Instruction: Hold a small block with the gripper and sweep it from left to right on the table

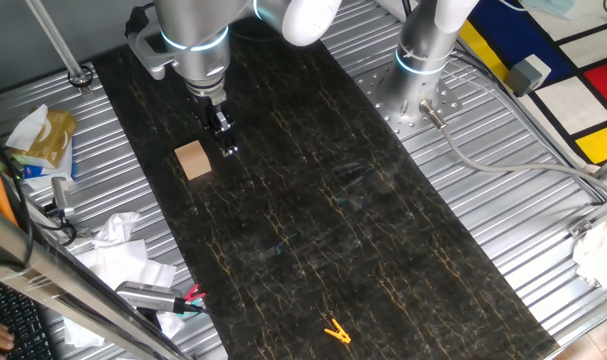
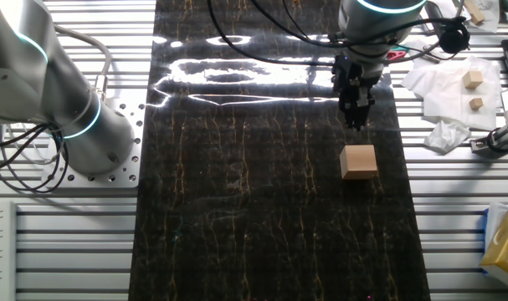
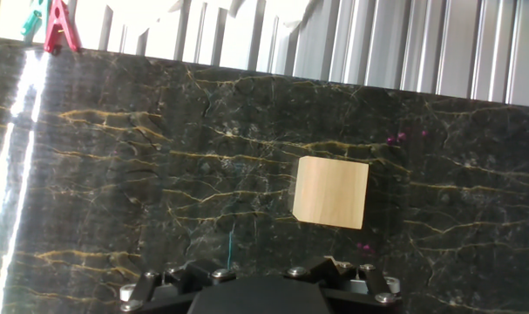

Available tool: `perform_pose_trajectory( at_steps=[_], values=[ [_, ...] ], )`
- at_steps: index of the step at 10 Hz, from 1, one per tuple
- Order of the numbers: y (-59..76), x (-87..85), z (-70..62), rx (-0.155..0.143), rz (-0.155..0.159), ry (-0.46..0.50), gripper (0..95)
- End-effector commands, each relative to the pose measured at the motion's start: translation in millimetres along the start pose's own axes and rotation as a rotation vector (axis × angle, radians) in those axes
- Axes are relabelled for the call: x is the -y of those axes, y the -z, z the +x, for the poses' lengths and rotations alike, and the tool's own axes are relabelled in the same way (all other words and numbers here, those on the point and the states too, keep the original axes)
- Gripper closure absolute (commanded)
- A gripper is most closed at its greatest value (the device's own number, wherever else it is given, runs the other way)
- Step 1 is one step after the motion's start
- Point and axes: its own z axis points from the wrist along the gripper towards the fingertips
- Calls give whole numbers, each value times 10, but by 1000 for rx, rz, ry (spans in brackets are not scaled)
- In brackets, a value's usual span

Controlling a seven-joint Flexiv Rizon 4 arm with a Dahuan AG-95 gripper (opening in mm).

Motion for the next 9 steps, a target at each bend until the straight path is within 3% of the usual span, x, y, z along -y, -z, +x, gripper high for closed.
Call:
perform_pose_trajectory(
  at_steps=[1,9],
  values=[
    [-5,2,-1,-2,0,0,380],
    [-33,-11,-3,-6,2,11,380]
  ],
)
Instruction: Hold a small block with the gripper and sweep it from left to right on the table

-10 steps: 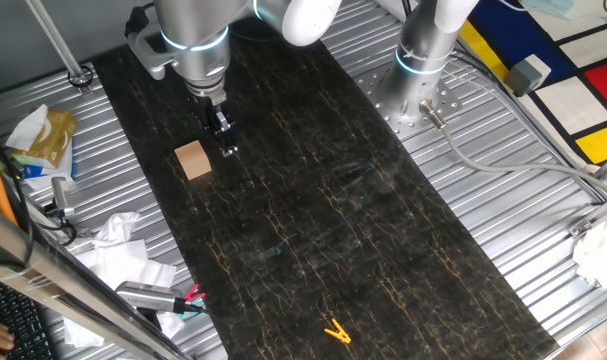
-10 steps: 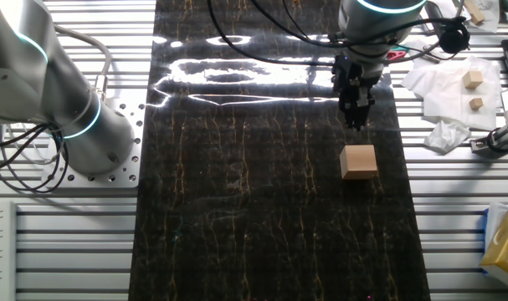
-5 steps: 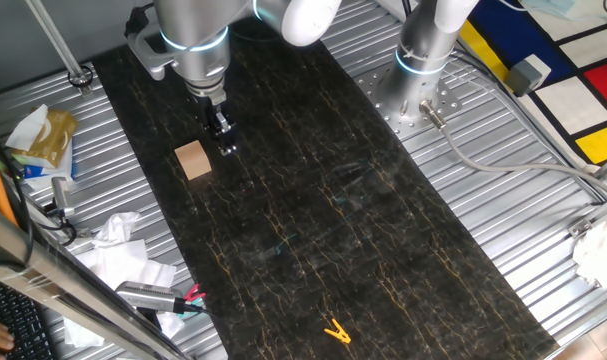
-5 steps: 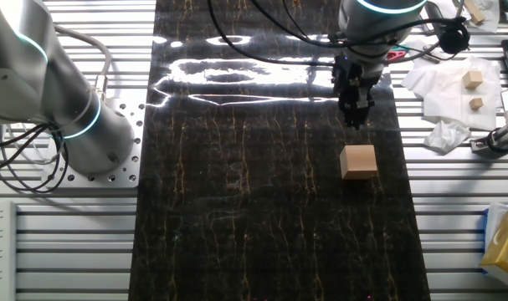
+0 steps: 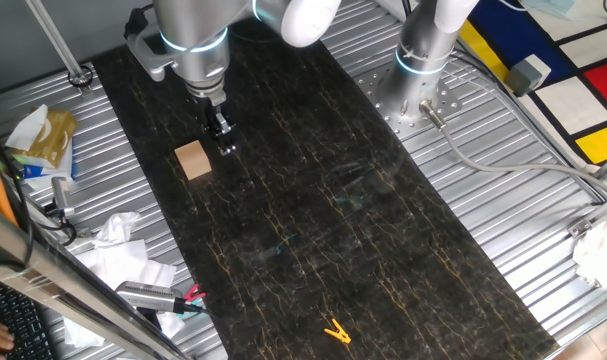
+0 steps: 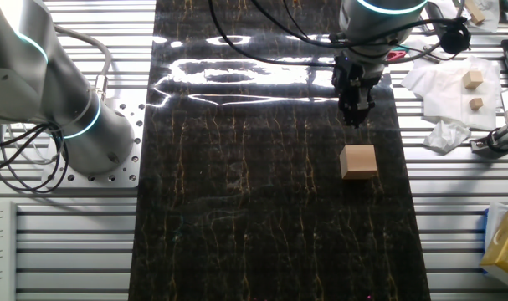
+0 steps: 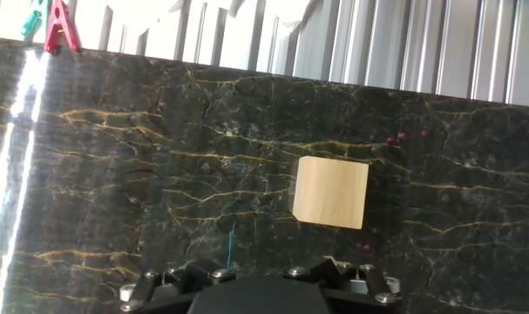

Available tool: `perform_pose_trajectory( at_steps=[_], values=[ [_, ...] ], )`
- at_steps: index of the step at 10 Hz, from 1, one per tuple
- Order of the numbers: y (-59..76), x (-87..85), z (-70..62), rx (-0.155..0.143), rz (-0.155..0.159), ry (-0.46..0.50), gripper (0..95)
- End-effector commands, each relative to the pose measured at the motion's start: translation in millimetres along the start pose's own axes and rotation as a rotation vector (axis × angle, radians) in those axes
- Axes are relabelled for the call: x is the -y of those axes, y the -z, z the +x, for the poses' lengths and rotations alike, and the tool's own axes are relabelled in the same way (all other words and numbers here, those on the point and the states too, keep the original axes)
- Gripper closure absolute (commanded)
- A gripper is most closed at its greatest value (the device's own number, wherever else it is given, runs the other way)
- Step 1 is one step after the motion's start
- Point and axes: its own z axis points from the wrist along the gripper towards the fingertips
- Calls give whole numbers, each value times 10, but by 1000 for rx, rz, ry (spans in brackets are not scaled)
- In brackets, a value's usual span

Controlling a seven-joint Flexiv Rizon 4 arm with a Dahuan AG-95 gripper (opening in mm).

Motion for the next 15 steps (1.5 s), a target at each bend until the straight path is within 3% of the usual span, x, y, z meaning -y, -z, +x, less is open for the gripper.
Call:
perform_pose_trajectory(
  at_steps=[1,3,4,7,8,15],
  values=[
    [-22,-8,-8,1,2,2,380],
    [-26,-14,-11,2,5,3,380],
    [-26,-14,-11,2,6,8,190],
    [-25,-14,-13,4,6,2,190],
    [-25,-14,-14,5,6,0,380],
    [-13,-7,-56,8,5,-2,380]
  ],
)
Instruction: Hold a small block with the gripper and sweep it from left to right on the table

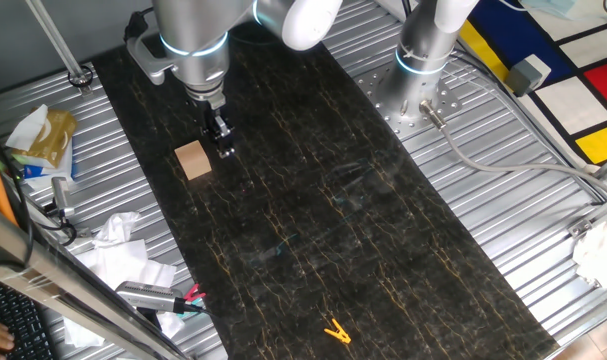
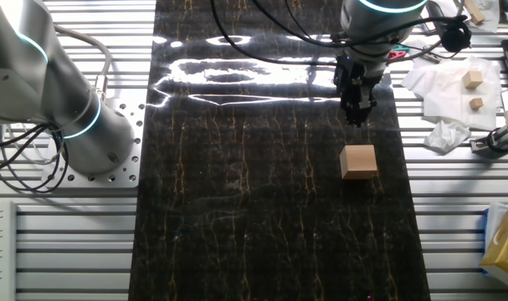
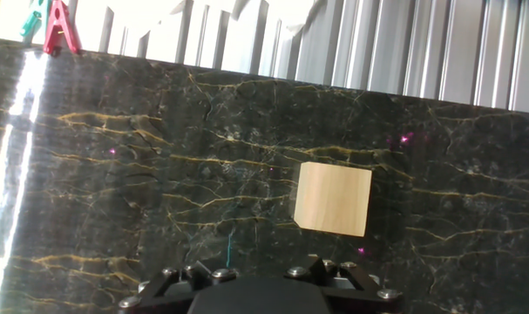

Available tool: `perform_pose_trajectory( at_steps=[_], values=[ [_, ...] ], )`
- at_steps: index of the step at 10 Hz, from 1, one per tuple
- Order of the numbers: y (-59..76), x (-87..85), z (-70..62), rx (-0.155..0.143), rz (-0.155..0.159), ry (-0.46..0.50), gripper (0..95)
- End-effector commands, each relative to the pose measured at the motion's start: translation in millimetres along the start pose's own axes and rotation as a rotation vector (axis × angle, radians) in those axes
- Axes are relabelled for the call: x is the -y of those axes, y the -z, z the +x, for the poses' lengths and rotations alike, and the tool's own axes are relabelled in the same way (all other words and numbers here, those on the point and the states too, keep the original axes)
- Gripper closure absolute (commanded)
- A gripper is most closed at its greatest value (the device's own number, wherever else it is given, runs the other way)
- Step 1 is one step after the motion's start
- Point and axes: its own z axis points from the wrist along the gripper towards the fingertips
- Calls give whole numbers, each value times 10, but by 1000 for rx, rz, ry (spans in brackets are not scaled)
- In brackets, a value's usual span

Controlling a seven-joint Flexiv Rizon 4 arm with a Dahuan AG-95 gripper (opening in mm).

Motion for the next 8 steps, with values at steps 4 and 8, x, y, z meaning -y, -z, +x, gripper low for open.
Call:
perform_pose_trajectory(
  at_steps=[4,8],
  values=[
    [12,6,-23,0,1,-4,380],
    [18,12,-48,-1,1,-4,380]
  ],
)
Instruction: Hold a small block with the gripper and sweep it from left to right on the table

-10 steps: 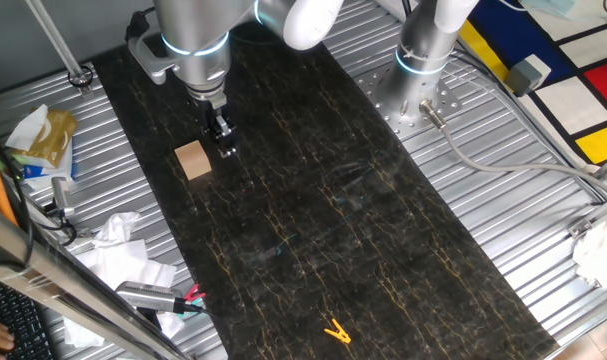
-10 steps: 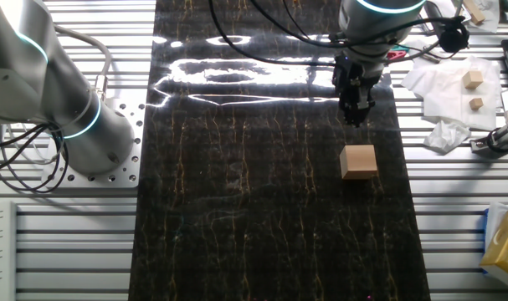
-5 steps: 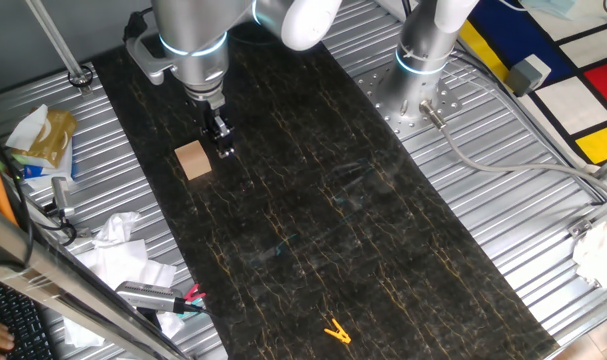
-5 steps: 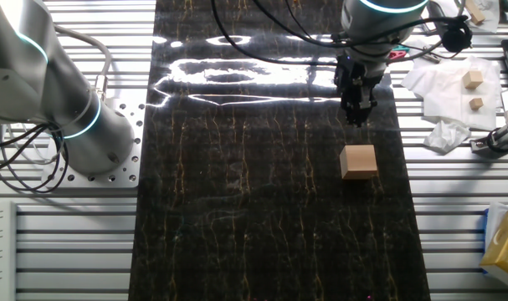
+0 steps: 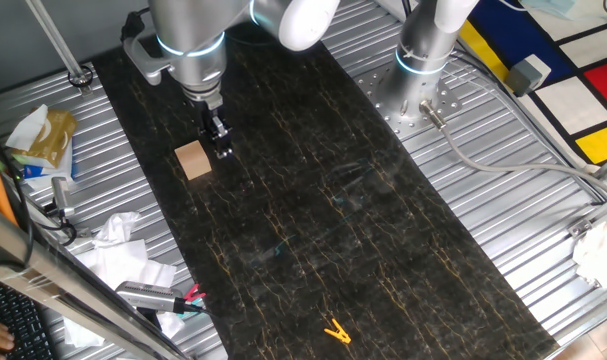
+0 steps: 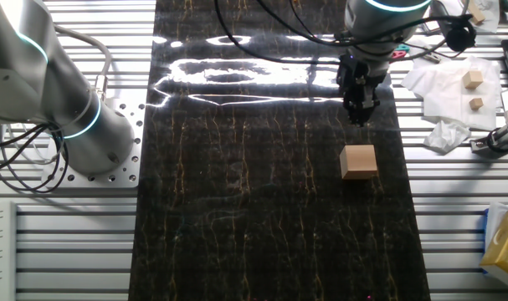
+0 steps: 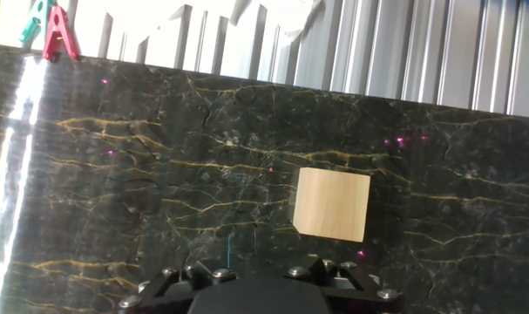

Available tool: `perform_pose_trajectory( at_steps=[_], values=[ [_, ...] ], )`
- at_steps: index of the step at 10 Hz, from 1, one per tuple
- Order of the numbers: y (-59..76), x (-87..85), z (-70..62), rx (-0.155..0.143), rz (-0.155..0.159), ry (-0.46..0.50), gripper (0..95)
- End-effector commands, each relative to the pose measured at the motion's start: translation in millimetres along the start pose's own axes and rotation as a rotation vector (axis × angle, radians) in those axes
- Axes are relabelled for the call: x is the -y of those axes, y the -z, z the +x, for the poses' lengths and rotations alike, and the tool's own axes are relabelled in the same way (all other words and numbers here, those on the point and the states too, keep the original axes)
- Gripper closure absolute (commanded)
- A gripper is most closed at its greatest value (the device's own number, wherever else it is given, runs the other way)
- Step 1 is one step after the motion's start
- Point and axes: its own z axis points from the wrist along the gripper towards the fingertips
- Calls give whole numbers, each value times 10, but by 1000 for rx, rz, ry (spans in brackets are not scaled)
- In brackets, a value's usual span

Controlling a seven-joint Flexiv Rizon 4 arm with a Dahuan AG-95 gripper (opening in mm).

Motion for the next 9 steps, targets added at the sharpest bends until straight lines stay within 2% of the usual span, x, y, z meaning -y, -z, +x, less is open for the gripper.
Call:
perform_pose_trajectory(
  at_steps=[1,9],
  values=[
    [3,4,7,-1,1,0,380],
    [9,96,-83,-4,-1,15,380]
  ],
)
